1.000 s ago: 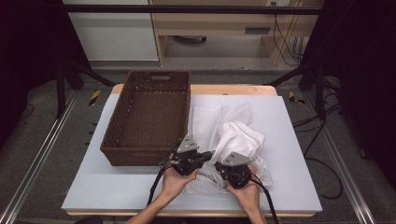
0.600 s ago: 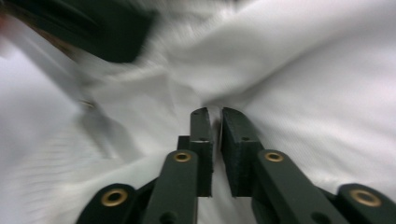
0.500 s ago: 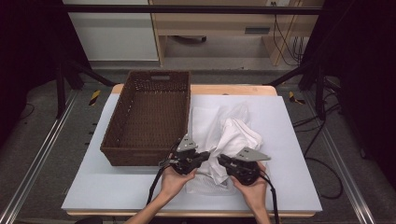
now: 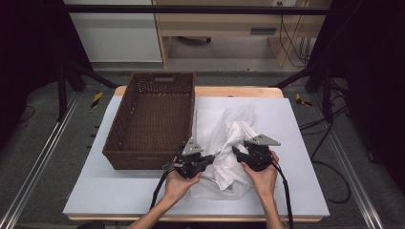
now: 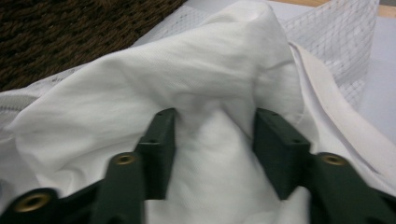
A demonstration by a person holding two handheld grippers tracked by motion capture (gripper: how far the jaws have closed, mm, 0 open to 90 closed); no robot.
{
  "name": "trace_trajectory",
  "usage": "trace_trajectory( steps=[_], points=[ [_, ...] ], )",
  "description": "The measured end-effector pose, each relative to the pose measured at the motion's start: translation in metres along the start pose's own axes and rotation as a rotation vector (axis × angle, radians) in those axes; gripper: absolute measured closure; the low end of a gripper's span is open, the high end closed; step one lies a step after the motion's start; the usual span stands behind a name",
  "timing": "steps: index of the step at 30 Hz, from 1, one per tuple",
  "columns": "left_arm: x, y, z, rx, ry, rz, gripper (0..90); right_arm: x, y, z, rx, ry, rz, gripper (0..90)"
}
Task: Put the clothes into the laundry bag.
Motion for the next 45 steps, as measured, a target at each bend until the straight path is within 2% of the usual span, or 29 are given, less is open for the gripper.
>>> trace_trajectory(
  steps=[1, 2, 4, 6, 9, 12, 14, 16, 18, 21, 24, 26, 29, 32, 34, 37, 38, 41, 44, 45],
  points=[
    [0.000, -0.001, 0.000, 0.000, 0.000, 0.003, 88.9, 0.000, 0.002, -0.001, -0.003, 0.021, 0.005, 70.0],
    [0.001, -0.001, 0.000, 0.001, 0.001, 0.003, 88.9, 0.000, 0.005, -0.003, -0.013, 0.032, 0.009, 76.9],
    [0.000, -0.001, -0.001, 0.001, 0.002, 0.003, 88.9, -0.002, 0.016, -0.006, -0.014, 0.040, -0.022, 85.2],
    [0.000, -0.001, 0.000, 0.007, 0.011, 0.002, 88.9, -0.004, 0.028, -0.007, -0.016, 0.043, -0.068, 86.1],
    [0.000, -0.001, 0.000, 0.013, 0.022, -0.002, 88.8, -0.003, 0.046, 0.000, -0.042, 0.079, -0.140, 87.3],
    [-0.001, 0.000, 0.001, 0.020, 0.037, -0.009, 88.9, 0.001, 0.061, 0.014, -0.103, 0.117, -0.193, 88.2],
    [-0.002, 0.002, 0.001, 0.021, 0.042, -0.013, 88.8, 0.007, 0.066, 0.026, -0.154, 0.174, -0.199, 88.7],
    [-0.003, 0.003, 0.001, 0.022, 0.044, -0.022, 88.9, 0.013, 0.067, 0.038, -0.220, 0.194, -0.194, 89.5],
    [-0.006, 0.006, 0.000, 0.024, 0.043, -0.035, 88.9, 0.019, 0.064, 0.050, -0.268, 0.217, -0.159, 89.6],
    [-0.010, 0.014, -0.003, 0.023, 0.022, -0.057, 89.0, 0.030, 0.047, 0.064, -0.260, 0.259, -0.092, 89.7],
    [-0.014, 0.018, -0.009, 0.023, -0.004, -0.065, 89.0, 0.033, 0.028, 0.067, -0.235, 0.243, -0.049, 89.7],
    [-0.014, 0.017, -0.012, 0.029, -0.012, -0.061, 89.1, 0.030, 0.017, 0.067, -0.192, 0.225, -0.038, 89.7],
    [-0.011, 0.013, -0.013, 0.021, -0.019, -0.045, 89.0, 0.027, 0.001, 0.066, -0.100, 0.226, -0.050, 89.7],
    [-0.007, 0.008, -0.008, 0.024, -0.004, -0.031, 89.0, 0.027, -0.009, 0.067, -0.068, 0.222, -0.055, 89.3],
    [-0.005, 0.008, -0.006, 0.018, -0.001, -0.025, 89.0, 0.027, -0.007, 0.067, -0.087, 0.204, -0.048, 87.2],
    [-0.004, 0.008, -0.004, 0.012, 0.004, -0.020, 89.0, 0.025, 0.007, 0.061, -0.174, 0.155, -0.074, 82.5],
    [-0.004, 0.007, -0.004, 0.011, 0.006, -0.021, 89.0, 0.023, 0.015, 0.059, -0.189, 0.148, -0.086, 81.7],
    [-0.003, 0.006, -0.003, 0.007, 0.006, -0.018, 89.0, 0.014, 0.041, 0.052, -0.203, 0.148, -0.150, 79.1],
    [-0.003, 0.006, -0.003, 0.005, 0.004, -0.017, 89.0, -0.002, 0.062, 0.037, -0.183, 0.120, -0.227, 74.8],
    [-0.003, 0.006, -0.003, 0.005, 0.005, -0.017, 89.0, -0.007, 0.067, 0.031, -0.161, 0.113, -0.249, 72.4]
  ],
)
Point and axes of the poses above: each handheld gripper's, and its own axes: y roughly backward along the jaws, x roughly out of its underside, z roughly to its left, the point moved 3 cm from there along -y, roughly forward along the jaws, and after that the axes turned 10 degrees about x, right-handed, at the moved point
